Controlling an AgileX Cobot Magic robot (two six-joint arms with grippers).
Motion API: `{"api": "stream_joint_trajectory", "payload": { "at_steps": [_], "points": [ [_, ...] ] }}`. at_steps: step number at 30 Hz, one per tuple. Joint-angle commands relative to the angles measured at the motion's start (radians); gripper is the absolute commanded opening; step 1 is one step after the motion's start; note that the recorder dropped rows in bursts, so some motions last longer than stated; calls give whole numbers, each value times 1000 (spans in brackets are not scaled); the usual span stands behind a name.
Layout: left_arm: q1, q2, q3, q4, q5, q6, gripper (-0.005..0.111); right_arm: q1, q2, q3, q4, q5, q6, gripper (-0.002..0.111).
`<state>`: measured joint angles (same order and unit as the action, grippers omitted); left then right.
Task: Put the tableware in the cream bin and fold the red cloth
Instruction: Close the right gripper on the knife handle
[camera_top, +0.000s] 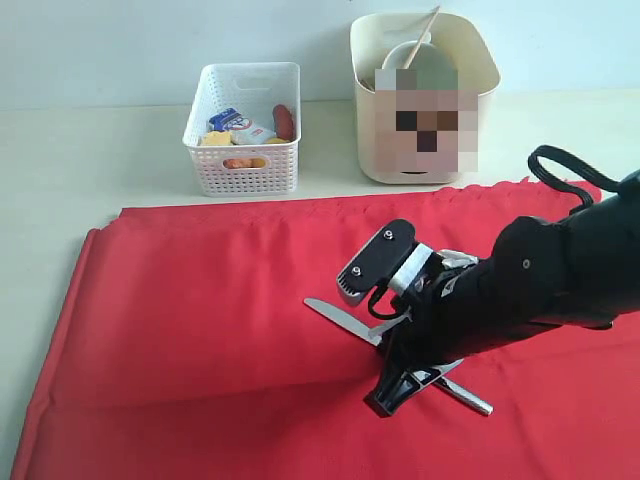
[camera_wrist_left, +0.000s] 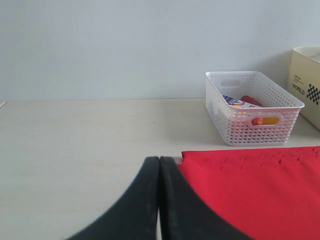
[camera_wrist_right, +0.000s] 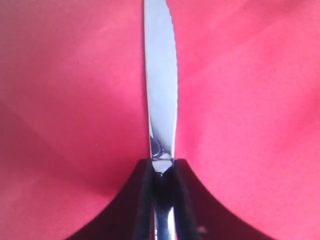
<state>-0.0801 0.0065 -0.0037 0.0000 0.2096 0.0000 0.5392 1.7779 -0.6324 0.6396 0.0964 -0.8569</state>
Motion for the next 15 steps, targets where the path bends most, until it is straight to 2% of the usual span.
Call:
{"api": "stream_joint_trajectory", "payload": {
  "at_steps": [1, 8, 15],
  "points": [
    [-4, -7, 4, 0, -2, 0, 0, -6, -26, 9, 1, 15, -5, 0],
    [-4, -7, 4, 0, -2, 0, 0, -6, -127, 9, 18, 22, -3, 0],
    [-4, -7, 4, 0, -2, 0, 0, -6, -171, 9, 114, 22, -3, 0]
  ]
}}
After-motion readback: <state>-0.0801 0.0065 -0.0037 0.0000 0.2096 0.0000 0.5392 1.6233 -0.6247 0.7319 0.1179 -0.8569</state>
